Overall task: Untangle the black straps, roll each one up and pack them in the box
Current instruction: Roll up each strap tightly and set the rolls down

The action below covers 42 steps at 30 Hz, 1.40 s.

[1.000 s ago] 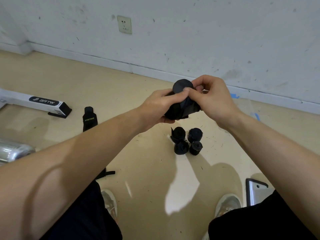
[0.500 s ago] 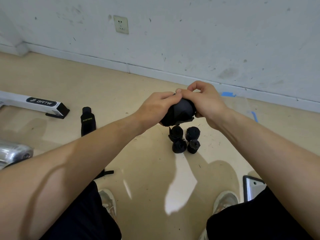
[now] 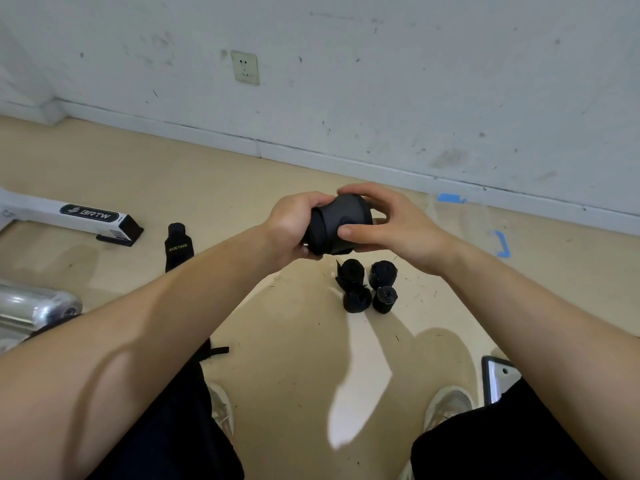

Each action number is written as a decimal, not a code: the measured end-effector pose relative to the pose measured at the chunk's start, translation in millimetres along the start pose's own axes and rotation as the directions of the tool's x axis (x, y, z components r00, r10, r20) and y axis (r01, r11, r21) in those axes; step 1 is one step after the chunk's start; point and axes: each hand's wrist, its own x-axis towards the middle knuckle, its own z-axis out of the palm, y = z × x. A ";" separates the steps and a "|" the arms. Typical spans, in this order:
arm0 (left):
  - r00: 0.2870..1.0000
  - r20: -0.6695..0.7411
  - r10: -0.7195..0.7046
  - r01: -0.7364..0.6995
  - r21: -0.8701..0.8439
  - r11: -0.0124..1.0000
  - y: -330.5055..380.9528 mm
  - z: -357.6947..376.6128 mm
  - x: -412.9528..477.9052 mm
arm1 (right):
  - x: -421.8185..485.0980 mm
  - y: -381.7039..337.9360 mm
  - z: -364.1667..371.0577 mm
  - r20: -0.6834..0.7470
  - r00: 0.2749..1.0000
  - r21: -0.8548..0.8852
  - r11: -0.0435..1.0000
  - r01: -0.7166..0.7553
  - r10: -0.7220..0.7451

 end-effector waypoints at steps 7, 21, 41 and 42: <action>0.998 -0.010 0.062 -0.060 0.148 0.987 -2.1 -1.5 -5.8 | -0.9 5.2 3.5 -0.007 0.999 0.062 0.997 -0.042 0.043; 0.968 0.238 0.080 -0.063 -0.080 0.995 -5.8 -17.8 -10.9 | 2.5 4.7 3.9 0.060 0.980 0.238 0.950 -0.200 0.191; 0.916 -0.331 -0.226 0.221 -0.052 0.974 -156.9 -17.6 122.0 | 55.2 158.0 85.8 -0.279 0.853 0.186 0.896 -0.402 0.441; 0.910 -0.347 -0.228 0.226 -0.047 0.973 -164.0 -18.5 131.2 | 59.1 166.4 89.1 -0.289 0.848 0.187 0.895 -0.404 0.443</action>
